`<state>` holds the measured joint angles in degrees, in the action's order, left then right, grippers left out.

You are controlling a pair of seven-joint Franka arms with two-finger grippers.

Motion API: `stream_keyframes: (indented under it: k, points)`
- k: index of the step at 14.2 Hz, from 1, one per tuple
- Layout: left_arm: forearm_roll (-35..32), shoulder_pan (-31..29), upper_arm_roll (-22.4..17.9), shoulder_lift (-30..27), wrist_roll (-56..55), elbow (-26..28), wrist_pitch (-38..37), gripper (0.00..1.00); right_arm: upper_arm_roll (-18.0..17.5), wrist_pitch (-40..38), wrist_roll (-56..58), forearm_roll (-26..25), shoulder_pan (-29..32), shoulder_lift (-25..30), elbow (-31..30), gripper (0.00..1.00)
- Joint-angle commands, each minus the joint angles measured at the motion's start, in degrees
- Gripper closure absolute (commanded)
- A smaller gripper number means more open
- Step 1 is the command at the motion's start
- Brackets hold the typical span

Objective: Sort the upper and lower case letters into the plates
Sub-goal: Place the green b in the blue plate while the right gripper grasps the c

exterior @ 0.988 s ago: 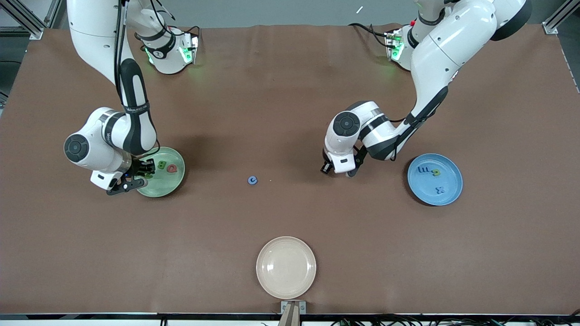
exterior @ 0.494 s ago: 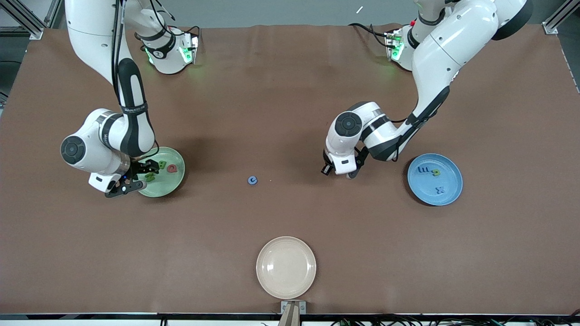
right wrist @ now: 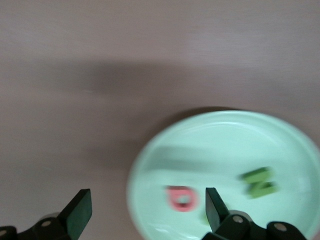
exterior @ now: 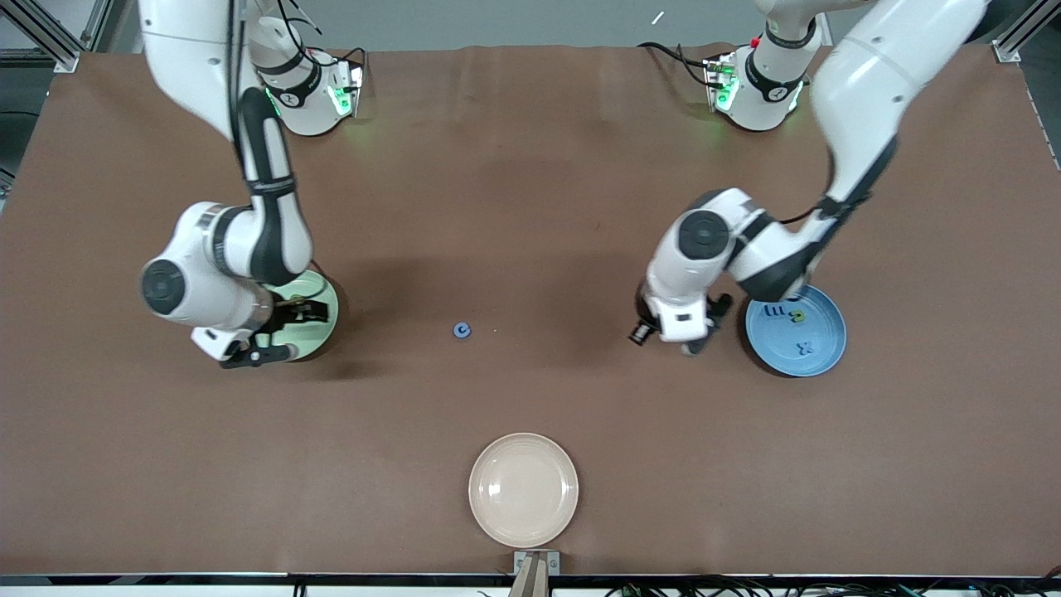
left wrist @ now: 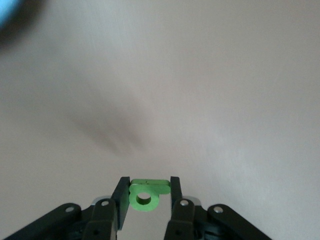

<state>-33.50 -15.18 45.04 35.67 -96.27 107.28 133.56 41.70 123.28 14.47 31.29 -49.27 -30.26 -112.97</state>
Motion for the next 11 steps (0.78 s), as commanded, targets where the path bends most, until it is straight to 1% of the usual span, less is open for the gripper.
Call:
stream_keyframes:
  k: [1, 3, 4, 6, 8, 9, 11]
  points:
    - [0.19, -11.24, 5.05, -1.48, 12.37, 2.84, -2.77, 0.87, 0.05, 0.9, -11.8, 0.96, -5.64, 0.29, 0.9, 0.0]
    - [0.1, -18.45, 7.6, -1.74, 23.09, 3.9, -7.06, 0.87, -0.21, 2.57, -18.93, 1.22, -8.55, -0.41, 1.79, 0.0]
    - [0.1, -21.18, 8.31, -1.65, 27.15, 4.08, -8.91, 0.87, -1.43, 3.97, -20.26, 1.92, -9.43, -0.68, 1.96, 0.0]
    - [-0.77, -24.53, 8.31, -1.65, 33.75, 4.25, -10.77, 0.87, -4.24, 8.88, -22.63, 2.9, -10.31, -1.55, 1.62, 0.0]
    - [-0.77, -27.87, 8.23, -1.13, 38.59, 4.17, -10.77, 0.87, -8.46, 14.59, -27.45, 2.98, -11.1, -4.0, 1.44, 0.0]
    - [-1.56, -29.02, 8.14, -0.95, 39.66, 4.17, -10.69, 0.87, -9.87, 17.23, -30.35, 2.9, -11.63, -5.41, 1.53, 0.0]
    - [-4.89, -31.57, 8.05, 0.53, 41.07, 4.25, -10.6, 0.87, -11.11, 20.4, -31.26, 2.98, -12.42, -6.91, 1.61, 0.0]
